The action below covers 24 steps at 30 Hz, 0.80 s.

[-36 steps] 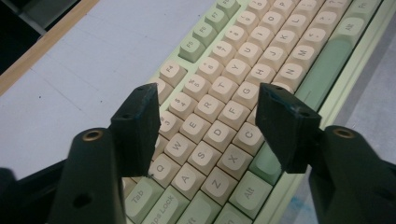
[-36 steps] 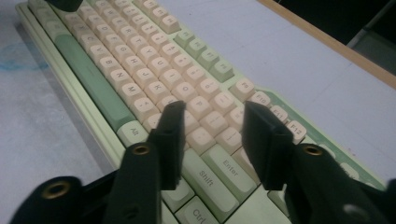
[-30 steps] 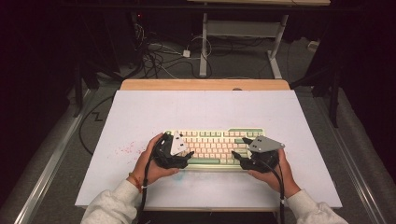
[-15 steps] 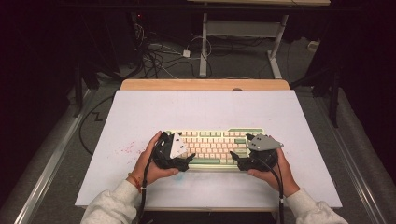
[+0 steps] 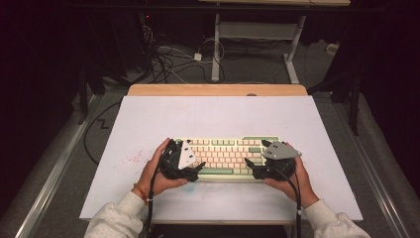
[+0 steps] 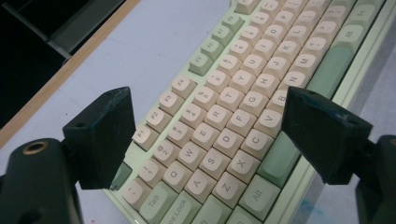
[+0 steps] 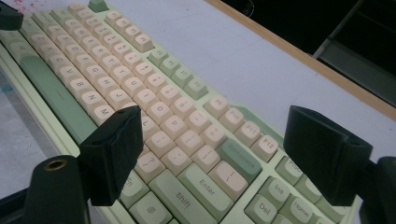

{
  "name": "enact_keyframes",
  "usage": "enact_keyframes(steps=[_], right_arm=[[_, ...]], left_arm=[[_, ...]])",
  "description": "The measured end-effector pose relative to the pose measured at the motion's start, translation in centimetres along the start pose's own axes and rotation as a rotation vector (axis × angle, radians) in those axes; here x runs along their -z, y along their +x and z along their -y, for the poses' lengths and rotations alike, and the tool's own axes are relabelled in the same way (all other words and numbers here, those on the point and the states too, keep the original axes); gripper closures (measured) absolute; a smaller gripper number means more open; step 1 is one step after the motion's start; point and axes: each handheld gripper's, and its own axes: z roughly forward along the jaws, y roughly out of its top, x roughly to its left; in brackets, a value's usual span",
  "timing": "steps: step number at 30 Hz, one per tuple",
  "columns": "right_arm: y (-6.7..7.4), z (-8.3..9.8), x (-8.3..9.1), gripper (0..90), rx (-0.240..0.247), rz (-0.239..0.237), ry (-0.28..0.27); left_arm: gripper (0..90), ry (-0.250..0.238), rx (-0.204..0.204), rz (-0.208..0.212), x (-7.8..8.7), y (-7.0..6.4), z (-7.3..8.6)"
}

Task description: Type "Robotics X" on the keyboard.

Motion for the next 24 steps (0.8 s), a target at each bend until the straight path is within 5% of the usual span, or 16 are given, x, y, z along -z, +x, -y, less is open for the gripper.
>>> enact_keyframes(steps=[24], right_arm=[[-0.1, 0.3, 3.1, 20.5, 0.045, 0.060, -0.008]], left_arm=[[16.2, -0.013, -0.063, -0.039, 2.3, -1.1, 0.4]])
